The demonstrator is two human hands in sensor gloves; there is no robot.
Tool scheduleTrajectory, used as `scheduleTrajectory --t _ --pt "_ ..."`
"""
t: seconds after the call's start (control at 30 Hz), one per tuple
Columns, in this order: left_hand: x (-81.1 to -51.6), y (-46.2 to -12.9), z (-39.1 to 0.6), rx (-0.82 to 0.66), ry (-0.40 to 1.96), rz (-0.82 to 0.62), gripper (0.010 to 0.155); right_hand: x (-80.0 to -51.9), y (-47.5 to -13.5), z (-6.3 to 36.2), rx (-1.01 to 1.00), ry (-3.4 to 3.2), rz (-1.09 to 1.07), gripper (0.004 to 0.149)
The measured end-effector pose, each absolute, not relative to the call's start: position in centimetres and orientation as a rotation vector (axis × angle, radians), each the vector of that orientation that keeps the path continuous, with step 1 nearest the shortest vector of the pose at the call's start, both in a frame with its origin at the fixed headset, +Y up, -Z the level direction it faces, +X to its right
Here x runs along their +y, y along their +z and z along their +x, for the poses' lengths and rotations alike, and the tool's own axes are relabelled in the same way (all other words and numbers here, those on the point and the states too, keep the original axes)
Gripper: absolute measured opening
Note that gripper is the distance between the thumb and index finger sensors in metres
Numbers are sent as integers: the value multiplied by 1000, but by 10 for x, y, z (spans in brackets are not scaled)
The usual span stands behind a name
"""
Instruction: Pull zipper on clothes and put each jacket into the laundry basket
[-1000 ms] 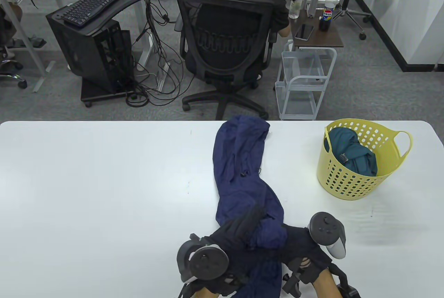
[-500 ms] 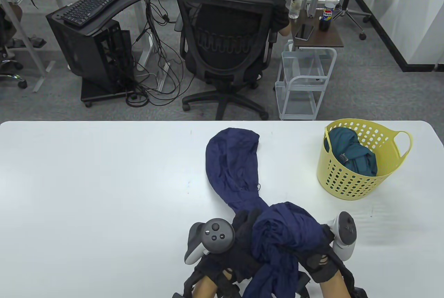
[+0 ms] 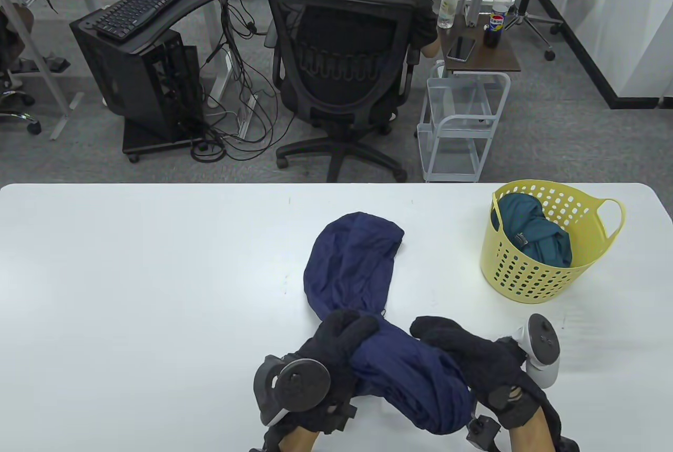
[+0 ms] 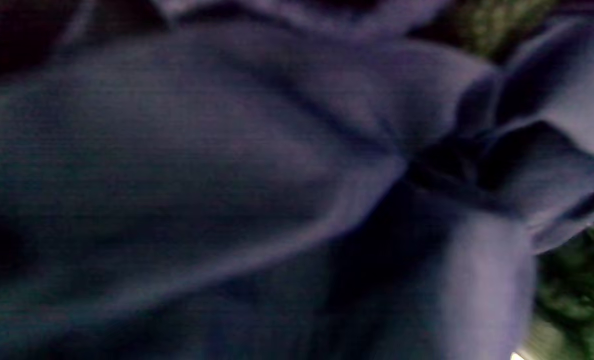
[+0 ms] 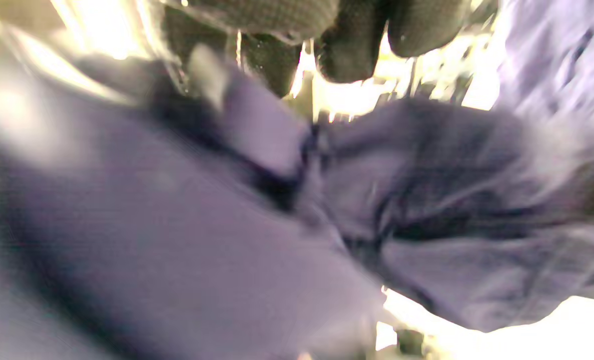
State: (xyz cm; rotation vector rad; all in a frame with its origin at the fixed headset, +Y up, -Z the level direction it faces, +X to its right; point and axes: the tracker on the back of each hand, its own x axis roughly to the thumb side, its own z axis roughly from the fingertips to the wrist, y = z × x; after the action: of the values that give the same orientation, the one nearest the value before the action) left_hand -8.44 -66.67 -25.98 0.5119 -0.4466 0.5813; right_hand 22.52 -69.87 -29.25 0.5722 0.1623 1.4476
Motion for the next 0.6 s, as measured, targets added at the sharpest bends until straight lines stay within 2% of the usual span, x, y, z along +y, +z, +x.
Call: scheduleTrajectory --t 0.07,0.1,0.13,0.2,0.23,0.3,0.4,0.5,0.6 --pt "-662 -253 -79 -517 466 583 60 -705 -294 227 119 1432 502 48" --pt "-662 -251 -74 -540 435 592 59 -706 -295 225 131 1424 507 54" --pt "-661 -245 -64 -581 373 596 59 -708 -295 218 184 1428 543 67" --pt "-659 -234 -43 -653 269 614 59 -713 -294 201 343 1514 658 105" --pt "-659 -227 -31 -703 226 636 59 -717 -293 192 469 1610 733 116" --pt "-659 -216 -15 -781 214 682 62 -727 -292 179 679 1726 856 127" --pt "-659 -211 -13 -801 240 705 72 -728 -291 177 642 1590 854 122" --pt "-662 -219 -20 -755 304 685 90 -726 -292 168 596 1662 832 110" --pt "-662 -227 -30 -679 290 645 95 -726 -294 165 571 1703 801 103"
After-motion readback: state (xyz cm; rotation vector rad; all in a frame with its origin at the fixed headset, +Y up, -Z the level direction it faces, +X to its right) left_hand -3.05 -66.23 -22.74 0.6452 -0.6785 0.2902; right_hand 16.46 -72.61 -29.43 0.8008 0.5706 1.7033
